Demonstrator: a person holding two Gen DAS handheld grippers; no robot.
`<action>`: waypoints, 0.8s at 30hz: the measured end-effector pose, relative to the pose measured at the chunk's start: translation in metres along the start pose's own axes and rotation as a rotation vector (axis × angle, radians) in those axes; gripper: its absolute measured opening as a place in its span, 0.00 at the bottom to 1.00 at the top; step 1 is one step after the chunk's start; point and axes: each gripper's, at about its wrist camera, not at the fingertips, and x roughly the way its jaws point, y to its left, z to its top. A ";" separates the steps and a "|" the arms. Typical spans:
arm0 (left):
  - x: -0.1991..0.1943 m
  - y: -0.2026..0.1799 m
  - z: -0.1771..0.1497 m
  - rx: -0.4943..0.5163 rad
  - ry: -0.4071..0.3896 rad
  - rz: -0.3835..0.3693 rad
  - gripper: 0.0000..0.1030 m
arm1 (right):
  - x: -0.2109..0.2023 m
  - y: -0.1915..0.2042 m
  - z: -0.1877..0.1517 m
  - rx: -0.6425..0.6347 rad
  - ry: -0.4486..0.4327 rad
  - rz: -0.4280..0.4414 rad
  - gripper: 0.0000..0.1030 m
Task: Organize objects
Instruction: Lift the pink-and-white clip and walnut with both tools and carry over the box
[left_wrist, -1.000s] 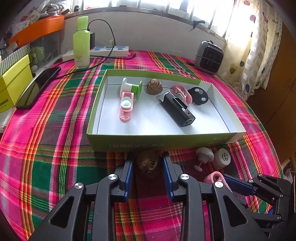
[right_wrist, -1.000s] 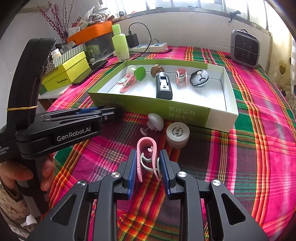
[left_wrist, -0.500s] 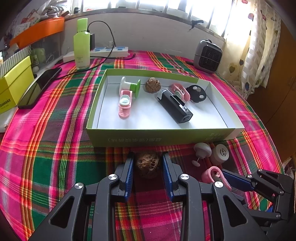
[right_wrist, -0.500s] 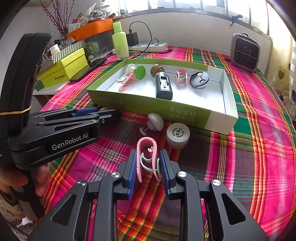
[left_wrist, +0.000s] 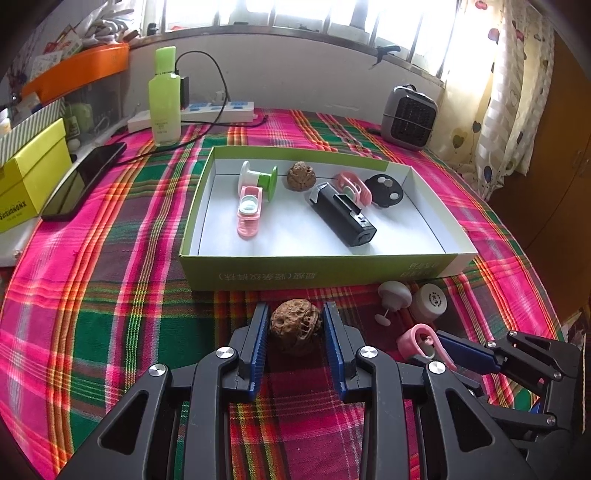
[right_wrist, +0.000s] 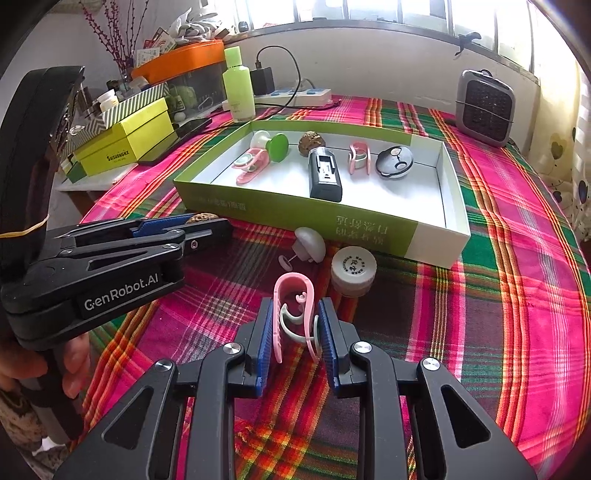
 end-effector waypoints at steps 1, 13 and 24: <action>-0.001 0.000 0.000 0.000 -0.002 -0.001 0.27 | -0.001 0.000 0.000 0.000 -0.002 -0.001 0.24; -0.007 -0.001 0.000 -0.002 -0.012 -0.005 0.27 | -0.007 0.001 0.001 0.012 -0.016 0.002 0.24; -0.018 -0.003 0.002 0.007 -0.035 -0.007 0.27 | -0.019 -0.004 0.007 0.028 -0.052 0.007 0.24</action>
